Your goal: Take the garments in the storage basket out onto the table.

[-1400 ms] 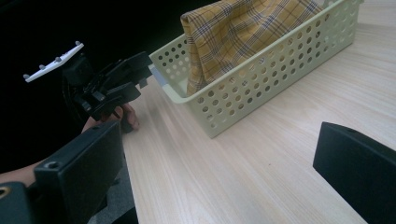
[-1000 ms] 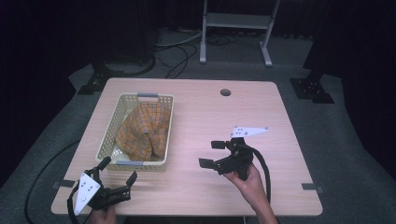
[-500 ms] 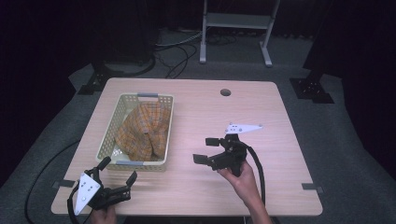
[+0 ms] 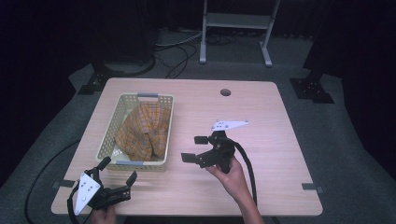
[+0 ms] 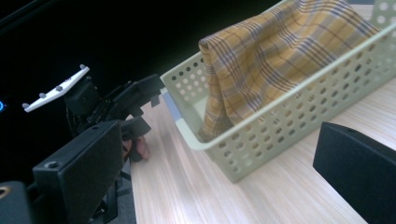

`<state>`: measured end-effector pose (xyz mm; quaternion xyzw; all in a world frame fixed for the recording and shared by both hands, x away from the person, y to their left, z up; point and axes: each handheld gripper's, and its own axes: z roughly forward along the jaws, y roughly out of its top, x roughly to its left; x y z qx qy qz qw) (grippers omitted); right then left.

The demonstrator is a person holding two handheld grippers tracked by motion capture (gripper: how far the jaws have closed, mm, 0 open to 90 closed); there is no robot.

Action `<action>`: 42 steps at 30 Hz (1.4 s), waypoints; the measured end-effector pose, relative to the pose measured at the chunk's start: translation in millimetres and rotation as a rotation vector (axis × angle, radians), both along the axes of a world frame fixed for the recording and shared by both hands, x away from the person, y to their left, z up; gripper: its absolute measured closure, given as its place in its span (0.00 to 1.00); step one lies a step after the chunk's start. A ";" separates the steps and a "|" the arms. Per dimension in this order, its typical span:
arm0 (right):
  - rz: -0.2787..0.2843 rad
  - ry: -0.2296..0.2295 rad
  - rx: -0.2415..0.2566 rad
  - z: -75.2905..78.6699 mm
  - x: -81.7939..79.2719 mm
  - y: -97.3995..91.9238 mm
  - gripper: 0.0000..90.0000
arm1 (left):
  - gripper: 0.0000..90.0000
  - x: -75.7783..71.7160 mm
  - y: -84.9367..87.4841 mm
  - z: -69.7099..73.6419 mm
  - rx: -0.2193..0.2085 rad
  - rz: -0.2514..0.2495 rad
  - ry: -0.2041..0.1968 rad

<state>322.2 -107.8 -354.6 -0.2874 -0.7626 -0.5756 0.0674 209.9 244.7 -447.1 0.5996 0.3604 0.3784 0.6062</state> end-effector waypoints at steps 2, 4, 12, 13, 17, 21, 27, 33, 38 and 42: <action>0.011 0.001 -0.002 0.8 1.3 6.5 0.02 | 0.00 0.0 0.0 0.0 0.000 0.000 0.000; 0.017 0.004 -0.005 1.1 1.4 8.7 0.02 | 0.00 0.1 0.1 0.0 0.002 0.000 -0.001; 0.033 0.011 -0.020 2.0 5.6 22.9 0.02 | 0.00 0.1 0.0 0.0 0.001 0.000 0.000; 0.034 0.012 -0.023 1.9 6.3 24.5 0.02 | 0.00 0.1 0.0 0.0 0.001 0.000 0.000; 0.043 0.017 -0.025 2.9 8.5 31.9 0.02 | 0.00 0.1 0.0 0.0 0.001 0.000 -0.001; 0.059 0.005 -0.038 4.1 9.6 41.8 0.02 | 0.00 0.0 0.0 0.0 0.001 0.000 0.000; 0.060 0.000 -0.045 4.7 11.4 52.0 0.02 | 0.00 0.0 0.1 0.0 0.001 0.000 0.000; 0.049 0.004 -0.047 4.0 15.3 57.2 0.02 | 0.00 0.0 0.0 0.0 0.000 0.000 0.000; 0.034 0.006 -0.051 3.1 19.2 59.7 0.02 | 0.00 0.0 0.0 0.0 0.000 0.000 0.000; 0.029 0.014 -0.048 3.1 22.6 62.9 0.02 | 0.00 0.0 0.0 0.0 0.000 -0.001 0.001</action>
